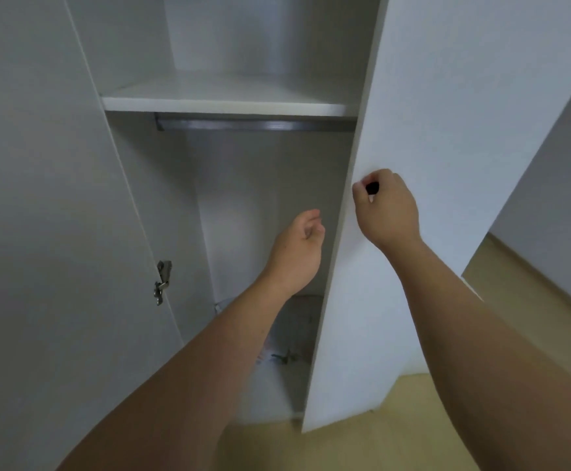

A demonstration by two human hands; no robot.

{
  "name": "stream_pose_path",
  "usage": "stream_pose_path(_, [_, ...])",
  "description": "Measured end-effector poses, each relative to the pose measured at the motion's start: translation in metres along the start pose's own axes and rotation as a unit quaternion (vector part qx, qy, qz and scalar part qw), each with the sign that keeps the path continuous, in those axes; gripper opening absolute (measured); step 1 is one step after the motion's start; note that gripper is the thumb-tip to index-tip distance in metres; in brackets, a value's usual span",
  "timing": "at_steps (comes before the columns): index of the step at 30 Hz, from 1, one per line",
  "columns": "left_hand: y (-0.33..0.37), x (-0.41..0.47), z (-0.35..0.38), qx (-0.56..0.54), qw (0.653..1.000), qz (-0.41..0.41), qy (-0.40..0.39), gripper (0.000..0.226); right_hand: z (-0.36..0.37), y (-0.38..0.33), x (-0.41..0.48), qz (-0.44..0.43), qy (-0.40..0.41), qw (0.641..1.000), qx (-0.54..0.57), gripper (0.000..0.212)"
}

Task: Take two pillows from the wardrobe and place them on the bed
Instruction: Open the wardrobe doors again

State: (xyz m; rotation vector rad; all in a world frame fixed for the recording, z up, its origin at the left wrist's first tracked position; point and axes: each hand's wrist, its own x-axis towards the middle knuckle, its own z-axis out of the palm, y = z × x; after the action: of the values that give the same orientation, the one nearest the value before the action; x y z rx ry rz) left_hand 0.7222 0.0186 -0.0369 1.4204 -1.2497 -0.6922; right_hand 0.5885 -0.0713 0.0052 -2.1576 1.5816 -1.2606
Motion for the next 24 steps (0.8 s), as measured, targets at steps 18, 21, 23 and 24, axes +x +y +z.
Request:
stream_pose_path(18, [0.057, -0.024, 0.130, -0.205, 0.902, 0.021, -0.381, 0.027, -0.099, 0.072, -0.159, 0.099, 0.300, 0.945, 0.079, 0.036])
stream_pose_path(21, [0.060, -0.032, 0.158, -0.207, 0.877, 0.041, -0.432, 0.030, -0.100, 0.089, -0.181, 0.135, 0.343, 0.928, 0.061, 0.032])
stream_pose_path(23, [0.062, -0.038, 0.182, -0.205, 0.861, 0.061, -0.461, 0.032, -0.106, 0.104, -0.193, 0.181, 0.365, 0.912, 0.041, 0.030])
stream_pose_path(24, [0.064, -0.040, 0.192, -0.201, 0.856, 0.072, -0.471, 0.033, -0.110, 0.111, -0.197, 0.202, 0.371, 0.906, 0.029, 0.029])
